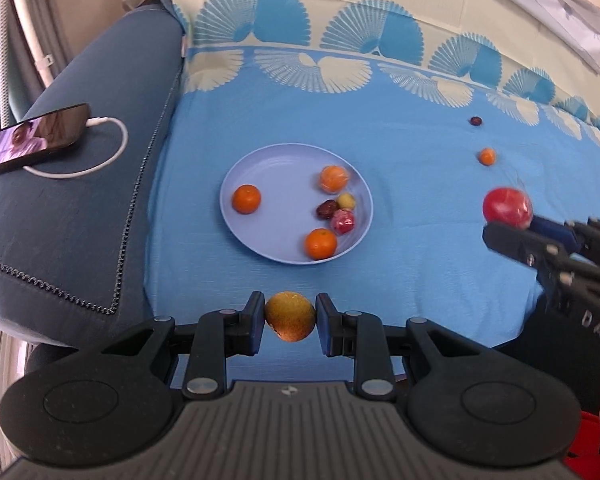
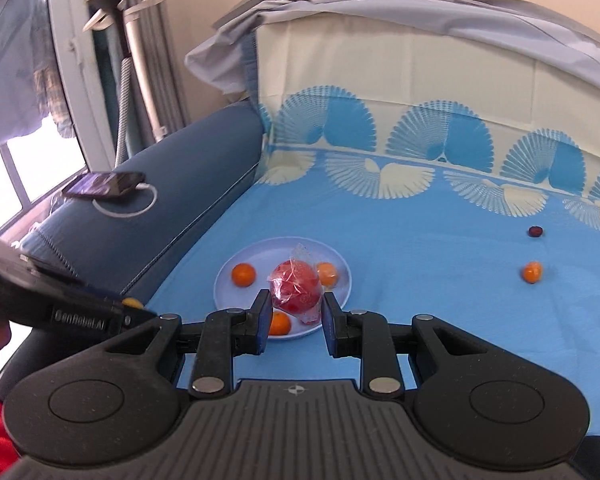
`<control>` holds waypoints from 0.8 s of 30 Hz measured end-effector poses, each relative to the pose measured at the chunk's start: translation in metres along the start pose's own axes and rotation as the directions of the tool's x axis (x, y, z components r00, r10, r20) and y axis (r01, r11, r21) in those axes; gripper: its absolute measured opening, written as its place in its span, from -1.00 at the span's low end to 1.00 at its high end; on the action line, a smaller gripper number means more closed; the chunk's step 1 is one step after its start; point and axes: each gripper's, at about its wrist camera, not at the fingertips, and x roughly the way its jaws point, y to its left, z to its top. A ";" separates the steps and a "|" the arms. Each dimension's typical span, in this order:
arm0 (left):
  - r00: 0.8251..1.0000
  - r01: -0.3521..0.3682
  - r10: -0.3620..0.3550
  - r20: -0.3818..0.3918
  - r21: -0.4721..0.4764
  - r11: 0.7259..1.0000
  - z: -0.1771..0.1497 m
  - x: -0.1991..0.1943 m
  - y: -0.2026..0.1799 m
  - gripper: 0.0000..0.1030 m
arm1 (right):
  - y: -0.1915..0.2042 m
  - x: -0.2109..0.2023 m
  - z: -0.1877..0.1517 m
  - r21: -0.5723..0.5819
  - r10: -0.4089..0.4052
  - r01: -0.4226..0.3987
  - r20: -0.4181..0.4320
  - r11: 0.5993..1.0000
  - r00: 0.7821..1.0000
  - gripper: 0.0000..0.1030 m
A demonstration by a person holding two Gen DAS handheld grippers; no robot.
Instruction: Organize fruits
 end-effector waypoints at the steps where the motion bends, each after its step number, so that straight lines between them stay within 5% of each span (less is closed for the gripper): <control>1: 1.000 -0.001 0.001 0.005 0.000 1.000 -0.001 -0.001 0.002 -0.42 | 0.003 -0.001 -0.001 -0.006 -0.002 0.002 -0.003 1.000 1.000 -0.46; 24: 0.999 -0.025 0.026 0.030 -0.023 0.999 -0.003 -0.003 0.011 -0.42 | 0.011 0.004 0.002 -0.036 -0.030 0.029 -0.029 0.999 0.999 -0.46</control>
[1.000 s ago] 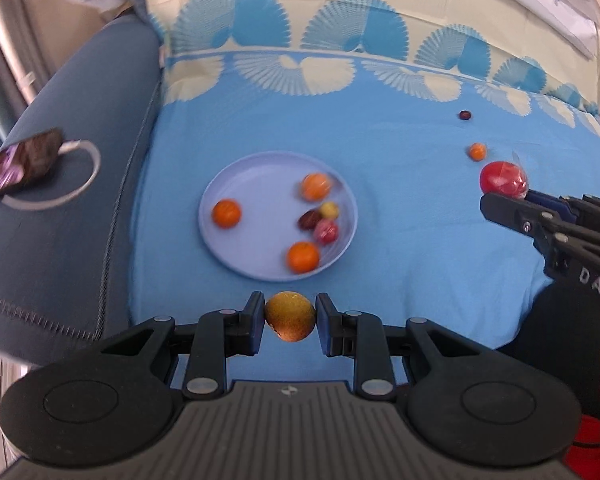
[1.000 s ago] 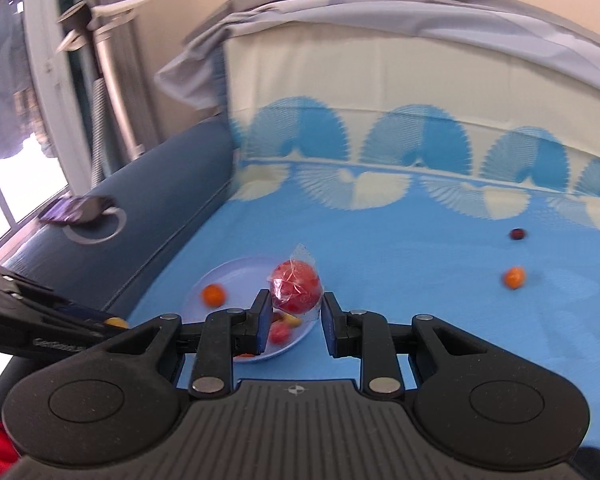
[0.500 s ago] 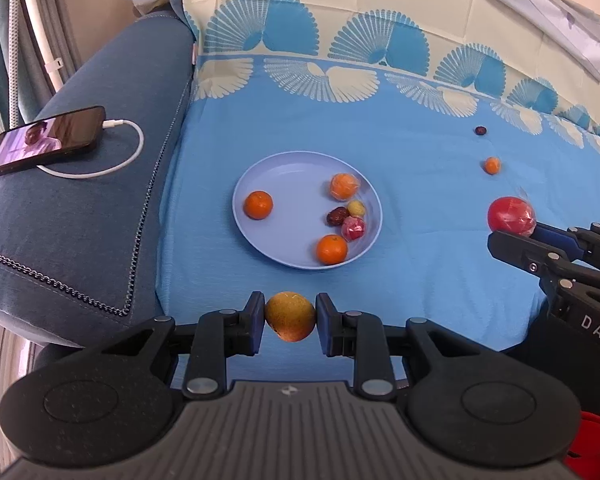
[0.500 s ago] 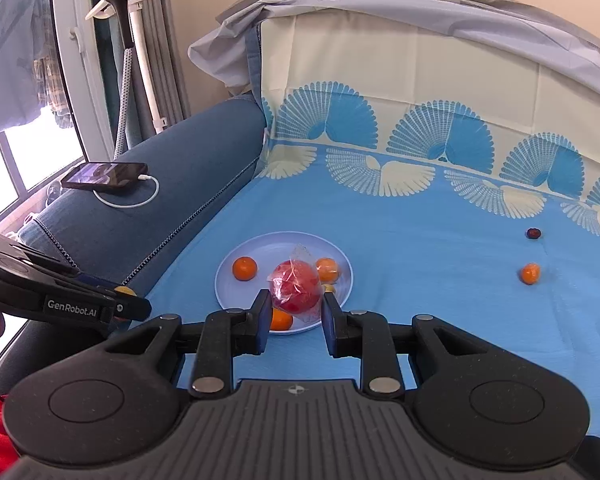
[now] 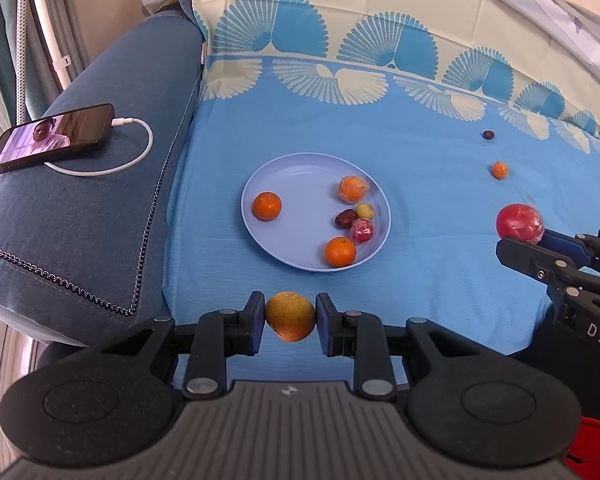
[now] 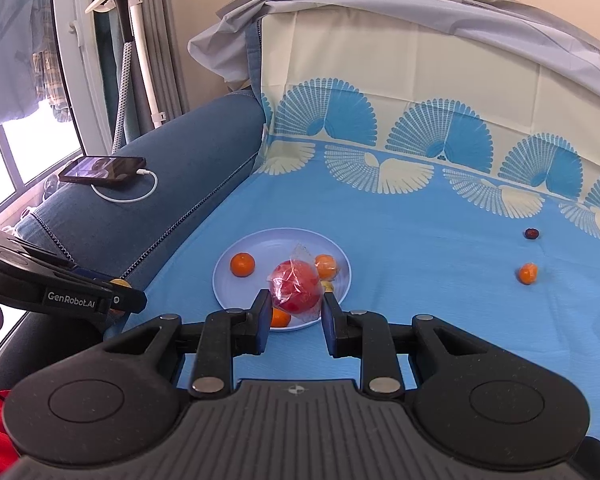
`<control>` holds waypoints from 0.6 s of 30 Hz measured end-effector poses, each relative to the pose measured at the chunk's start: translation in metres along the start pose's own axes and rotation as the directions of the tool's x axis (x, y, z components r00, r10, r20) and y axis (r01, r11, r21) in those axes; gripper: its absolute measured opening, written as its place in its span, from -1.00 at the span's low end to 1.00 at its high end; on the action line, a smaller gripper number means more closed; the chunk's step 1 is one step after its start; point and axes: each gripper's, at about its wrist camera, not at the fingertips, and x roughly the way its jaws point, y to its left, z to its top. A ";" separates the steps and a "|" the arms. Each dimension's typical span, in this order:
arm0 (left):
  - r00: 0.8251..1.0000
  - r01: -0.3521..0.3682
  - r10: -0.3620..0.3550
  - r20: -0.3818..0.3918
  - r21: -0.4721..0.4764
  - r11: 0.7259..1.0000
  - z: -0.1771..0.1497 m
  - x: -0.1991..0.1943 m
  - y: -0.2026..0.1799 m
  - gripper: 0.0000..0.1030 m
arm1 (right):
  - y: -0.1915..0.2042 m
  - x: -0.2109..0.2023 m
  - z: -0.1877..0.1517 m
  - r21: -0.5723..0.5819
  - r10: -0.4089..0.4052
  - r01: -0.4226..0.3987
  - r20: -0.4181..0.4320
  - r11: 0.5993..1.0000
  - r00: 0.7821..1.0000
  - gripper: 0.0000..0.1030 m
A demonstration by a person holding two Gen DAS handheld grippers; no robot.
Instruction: Organize fruits
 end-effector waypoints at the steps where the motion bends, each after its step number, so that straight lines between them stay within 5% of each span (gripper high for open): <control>1: 1.000 -0.001 0.001 0.000 -0.001 1.000 0.000 0.000 0.000 -0.42 | 0.000 0.000 0.000 -0.001 -0.001 0.001 -0.001 1.000 1.000 -0.46; 18: 1.000 -0.019 0.019 0.008 -0.023 1.000 0.025 0.014 0.009 -0.42 | 0.003 0.023 0.007 -0.008 0.005 -0.005 -0.042 1.000 0.999 -0.46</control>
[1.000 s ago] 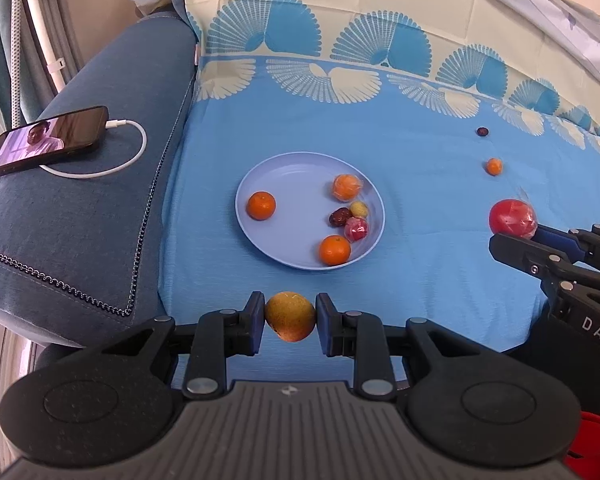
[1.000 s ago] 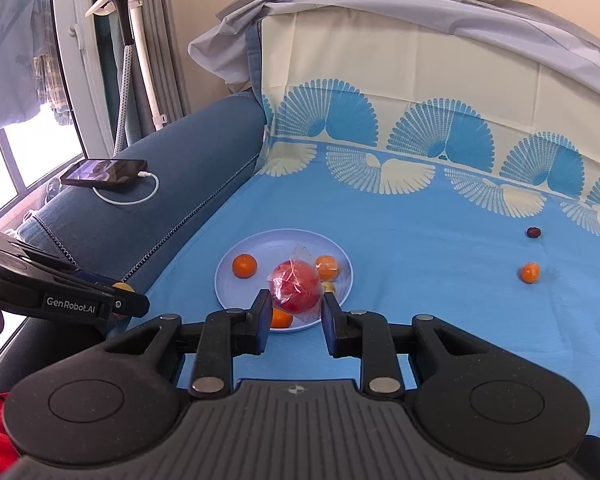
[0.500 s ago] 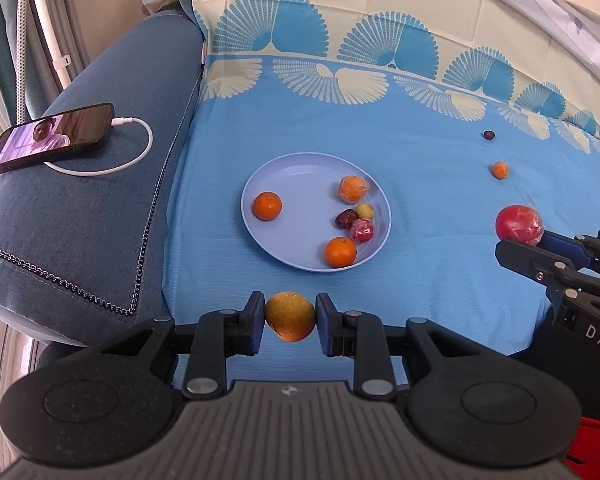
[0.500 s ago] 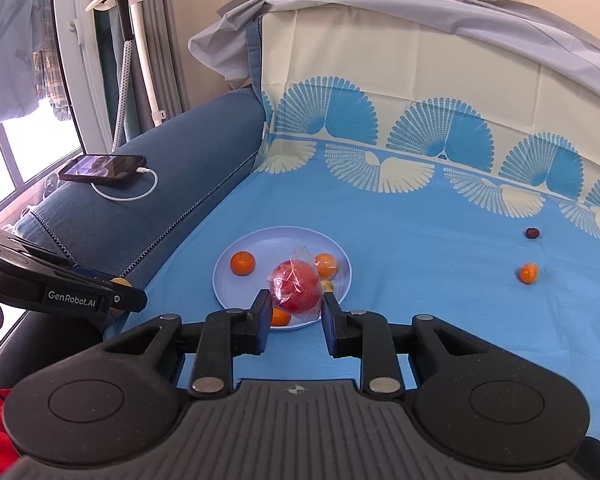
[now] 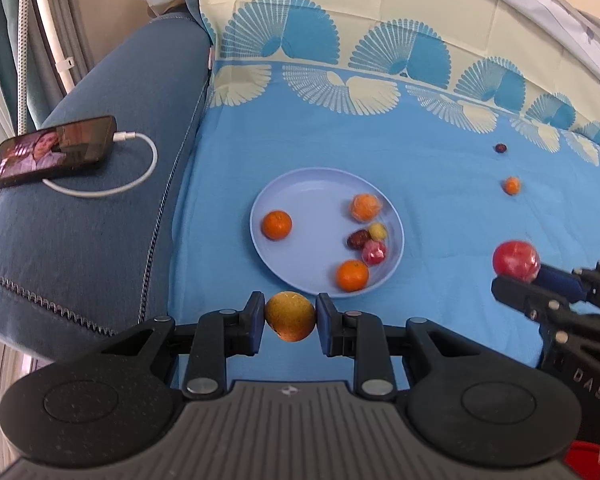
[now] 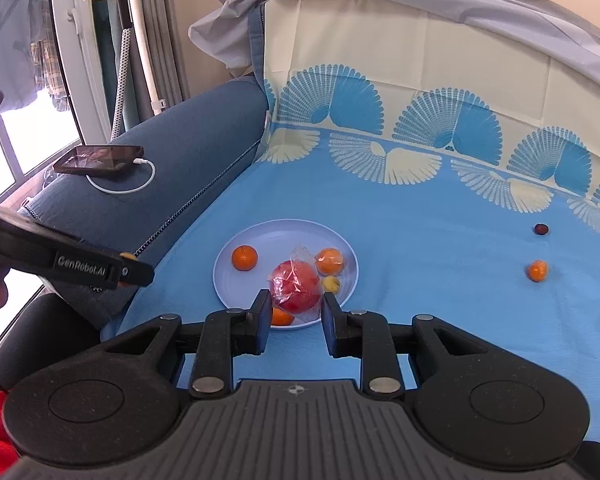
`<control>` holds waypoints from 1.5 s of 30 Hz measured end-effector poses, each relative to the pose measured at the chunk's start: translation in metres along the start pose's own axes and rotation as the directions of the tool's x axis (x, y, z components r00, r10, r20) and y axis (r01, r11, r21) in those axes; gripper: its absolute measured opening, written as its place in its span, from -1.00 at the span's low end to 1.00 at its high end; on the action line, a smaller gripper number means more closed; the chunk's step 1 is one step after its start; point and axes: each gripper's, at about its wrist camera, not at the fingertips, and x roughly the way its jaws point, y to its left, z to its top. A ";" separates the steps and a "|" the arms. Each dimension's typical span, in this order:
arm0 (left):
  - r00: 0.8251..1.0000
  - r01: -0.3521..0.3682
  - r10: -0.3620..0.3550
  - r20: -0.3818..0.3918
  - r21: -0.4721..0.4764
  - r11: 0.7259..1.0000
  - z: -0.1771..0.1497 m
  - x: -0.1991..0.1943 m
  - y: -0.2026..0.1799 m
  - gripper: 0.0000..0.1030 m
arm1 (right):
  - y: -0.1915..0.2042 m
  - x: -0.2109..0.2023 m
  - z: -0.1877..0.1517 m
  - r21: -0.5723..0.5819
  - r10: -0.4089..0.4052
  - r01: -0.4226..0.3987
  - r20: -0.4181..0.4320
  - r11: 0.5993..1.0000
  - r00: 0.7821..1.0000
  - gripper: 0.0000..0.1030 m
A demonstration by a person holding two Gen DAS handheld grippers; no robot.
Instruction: Organize fruits
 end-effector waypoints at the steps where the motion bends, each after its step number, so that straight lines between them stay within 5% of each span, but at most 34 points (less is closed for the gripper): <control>1: 1.000 -0.003 0.003 0.003 -0.003 1.000 0.004 0.001 0.001 -0.42 | 0.000 0.002 0.001 0.001 0.002 -0.002 -0.003 1.000 1.000 -0.46; 16: 1.000 0.001 -0.001 0.009 -0.032 0.999 0.056 0.054 0.007 -0.42 | -0.002 0.071 0.025 0.005 0.008 -0.008 -0.073 1.000 0.997 -0.46; 34: 0.995 0.002 0.000 -0.096 0.019 1.000 0.075 0.158 0.005 -0.42 | -0.002 0.174 0.036 -0.005 0.021 -0.022 -0.170 1.000 0.985 -0.46; 35: 0.995 0.003 -0.001 -0.097 0.026 1.000 0.075 0.164 0.005 -0.37 | -0.003 0.176 0.035 -0.012 0.018 -0.020 -0.170 1.000 0.985 -0.46; 37: 0.994 0.013 -0.008 -0.107 0.042 0.999 0.075 0.173 0.005 0.20 | -0.004 0.182 0.033 -0.028 0.025 -0.031 -0.186 0.999 0.982 -0.39; 38: 0.994 -0.001 0.005 -0.106 0.040 0.999 0.076 0.176 0.005 0.74 | -0.004 0.184 0.032 -0.035 0.026 -0.034 -0.195 0.999 0.980 -0.31; 39: 0.995 -0.019 0.023 -0.096 0.037 0.999 0.076 0.176 0.006 0.96 | -0.004 0.186 0.031 -0.044 0.026 -0.036 -0.208 0.998 0.978 -0.03; 40: 0.997 -0.026 0.028 -0.077 0.034 0.999 0.076 0.172 0.009 1.00 | -0.004 0.186 0.032 -0.052 0.017 -0.029 -0.219 0.998 0.976 0.26; 42: 0.998 -0.019 0.021 -0.067 0.033 0.999 0.076 0.162 0.013 0.99 | -0.006 0.179 0.032 -0.059 -0.003 -0.010 -0.210 0.998 0.978 0.54; 45: 0.995 -0.048 0.050 -0.083 0.016 0.999 0.067 0.144 0.021 0.99 | -0.007 0.158 0.029 -0.059 -0.004 -0.009 -0.201 0.998 0.979 0.74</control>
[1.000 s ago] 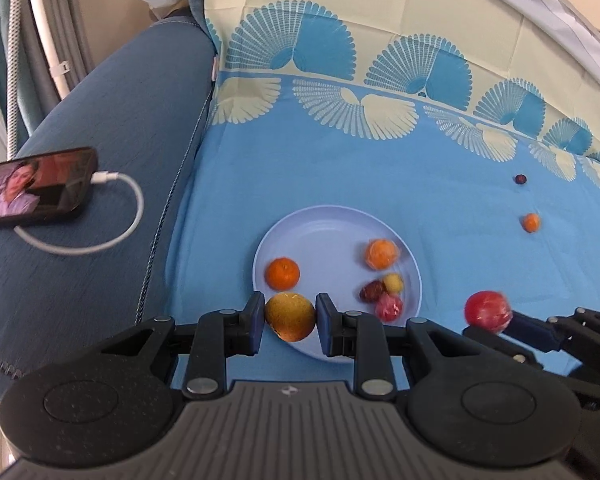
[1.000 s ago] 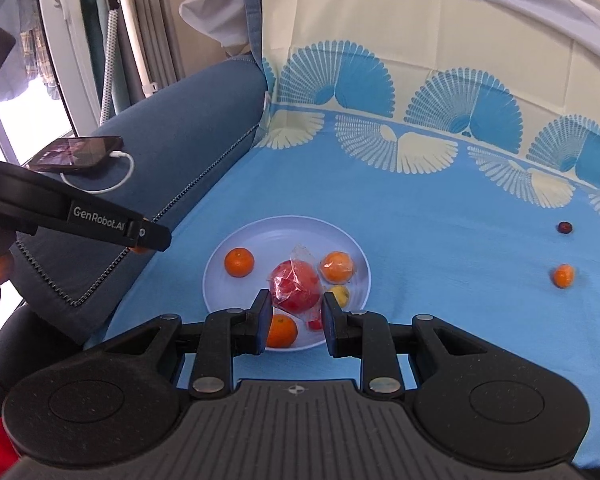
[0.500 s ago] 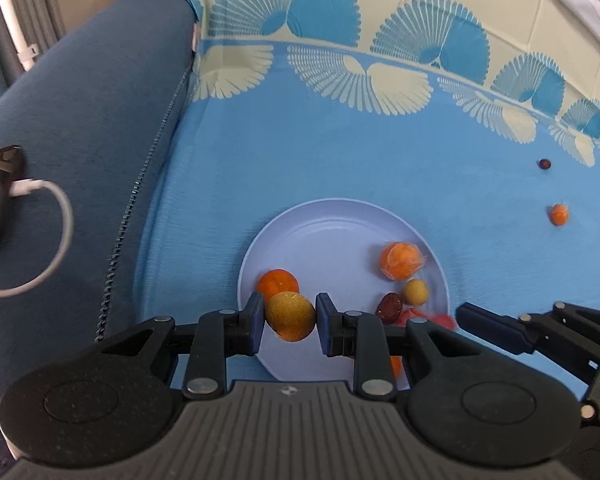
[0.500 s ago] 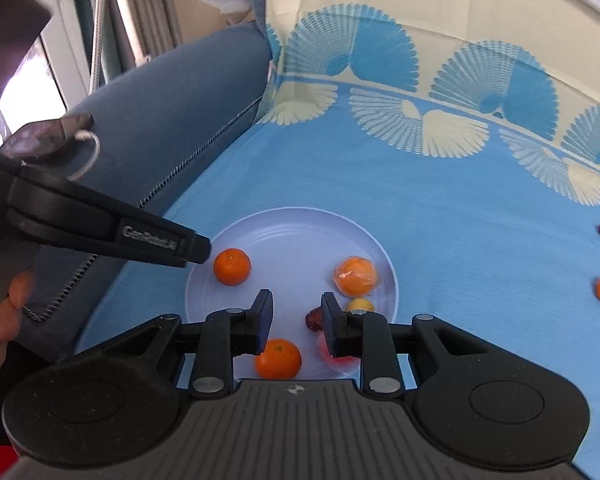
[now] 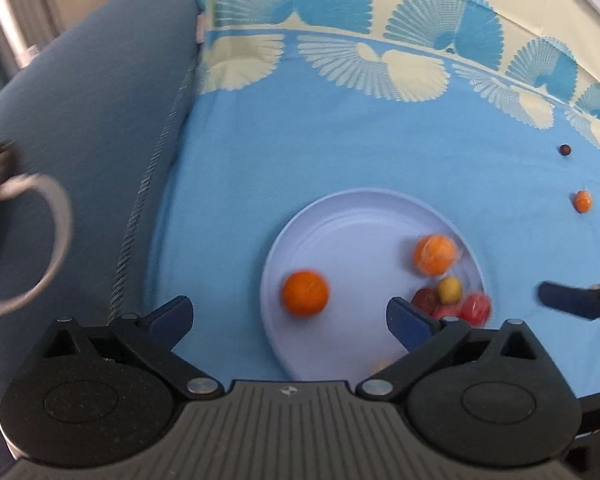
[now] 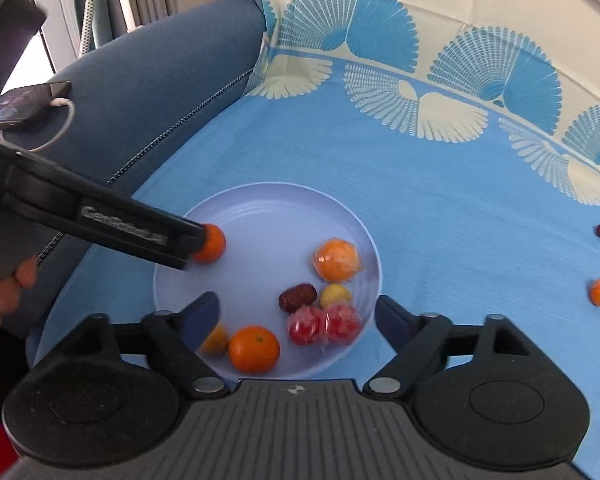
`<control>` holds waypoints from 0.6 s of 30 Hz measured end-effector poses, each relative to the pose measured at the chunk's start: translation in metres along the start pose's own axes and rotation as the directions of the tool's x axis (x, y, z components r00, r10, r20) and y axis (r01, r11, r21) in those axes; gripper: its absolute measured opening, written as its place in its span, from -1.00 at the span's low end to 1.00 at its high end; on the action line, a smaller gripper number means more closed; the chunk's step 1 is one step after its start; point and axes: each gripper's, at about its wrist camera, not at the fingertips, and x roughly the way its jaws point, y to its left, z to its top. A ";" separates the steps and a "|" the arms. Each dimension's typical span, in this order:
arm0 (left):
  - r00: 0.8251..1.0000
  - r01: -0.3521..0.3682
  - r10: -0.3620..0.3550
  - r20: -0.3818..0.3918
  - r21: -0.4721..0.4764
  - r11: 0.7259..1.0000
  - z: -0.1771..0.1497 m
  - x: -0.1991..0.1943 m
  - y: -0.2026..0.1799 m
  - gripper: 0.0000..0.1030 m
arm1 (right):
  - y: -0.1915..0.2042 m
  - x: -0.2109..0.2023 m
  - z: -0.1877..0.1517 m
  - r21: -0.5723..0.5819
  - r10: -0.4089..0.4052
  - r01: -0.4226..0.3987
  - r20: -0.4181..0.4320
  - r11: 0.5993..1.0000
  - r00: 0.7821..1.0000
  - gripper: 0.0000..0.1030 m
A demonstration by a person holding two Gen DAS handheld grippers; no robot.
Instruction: Organize fruits
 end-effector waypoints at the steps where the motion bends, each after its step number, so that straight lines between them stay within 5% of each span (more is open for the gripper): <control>1: 1.000 -0.009 0.009 -0.006 -0.007 1.000 -0.007 -0.007 0.003 0.99 | 0.000 -0.008 -0.004 0.006 0.001 -0.001 -0.001 1.000 1.000 0.80; 7: 0.998 -0.031 0.027 -0.062 -0.066 0.997 -0.053 -0.044 0.012 0.99 | 0.010 -0.049 -0.031 0.059 0.040 -0.038 -0.040 0.998 0.998 0.92; 18: 0.999 -0.014 0.012 -0.050 -0.042 0.999 -0.097 -0.085 -0.003 0.99 | 0.020 -0.103 -0.051 0.042 -0.011 0.008 0.062 0.999 0.998 0.94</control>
